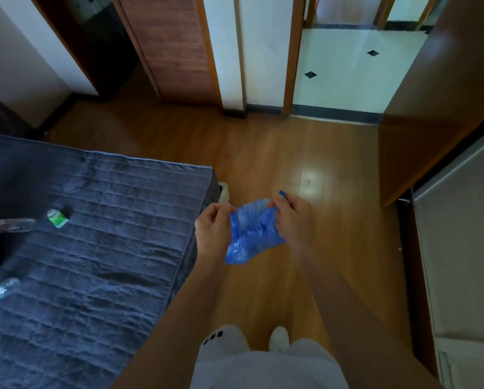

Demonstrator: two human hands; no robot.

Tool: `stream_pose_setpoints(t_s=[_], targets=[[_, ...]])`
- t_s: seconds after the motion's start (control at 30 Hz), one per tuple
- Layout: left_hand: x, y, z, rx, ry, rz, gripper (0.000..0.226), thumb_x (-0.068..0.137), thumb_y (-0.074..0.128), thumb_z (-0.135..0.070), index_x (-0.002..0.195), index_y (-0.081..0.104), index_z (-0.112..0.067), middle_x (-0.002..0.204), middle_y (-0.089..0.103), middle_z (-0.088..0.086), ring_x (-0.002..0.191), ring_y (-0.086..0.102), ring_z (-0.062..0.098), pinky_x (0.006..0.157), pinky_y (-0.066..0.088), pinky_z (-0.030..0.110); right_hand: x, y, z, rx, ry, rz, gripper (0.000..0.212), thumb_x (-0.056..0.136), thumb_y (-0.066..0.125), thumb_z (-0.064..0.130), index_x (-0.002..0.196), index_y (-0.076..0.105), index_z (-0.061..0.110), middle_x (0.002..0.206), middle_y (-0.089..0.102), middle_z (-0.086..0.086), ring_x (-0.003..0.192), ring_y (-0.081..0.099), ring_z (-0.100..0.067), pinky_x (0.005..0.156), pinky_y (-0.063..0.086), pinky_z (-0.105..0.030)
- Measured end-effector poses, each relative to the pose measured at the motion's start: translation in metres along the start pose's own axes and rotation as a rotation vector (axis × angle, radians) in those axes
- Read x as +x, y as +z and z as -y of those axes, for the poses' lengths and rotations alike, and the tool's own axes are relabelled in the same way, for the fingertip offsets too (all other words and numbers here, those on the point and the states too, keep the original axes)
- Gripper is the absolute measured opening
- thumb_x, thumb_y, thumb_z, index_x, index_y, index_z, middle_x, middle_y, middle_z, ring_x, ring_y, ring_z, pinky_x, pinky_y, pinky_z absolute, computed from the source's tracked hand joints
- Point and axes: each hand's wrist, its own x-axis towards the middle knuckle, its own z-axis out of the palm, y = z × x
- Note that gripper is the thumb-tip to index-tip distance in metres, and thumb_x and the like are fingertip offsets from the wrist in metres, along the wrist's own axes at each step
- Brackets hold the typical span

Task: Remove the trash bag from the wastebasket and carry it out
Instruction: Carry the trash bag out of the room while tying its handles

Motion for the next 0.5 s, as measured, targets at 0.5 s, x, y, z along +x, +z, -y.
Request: stream_pose_setpoints(t_s=[0.5], targets=[[0.184, 0.056, -0.019, -0.038, -0.065, -0.003, 0.022, 0.094, 0.057, -0.017, 0.076, 0.067, -0.008, 0.044, 0.044, -0.009, 0.039, 0.039, 0.006, 0.045, 0.034, 0.024, 0.177, 0.041, 0.027, -0.054, 0.020, -0.032, 0.035, 0.096, 0.053, 0.025, 0.064, 0.059, 0.013, 0.046, 0.043, 0.010, 0.044, 0.041, -0.007, 0.048, 0.038, -0.025]])
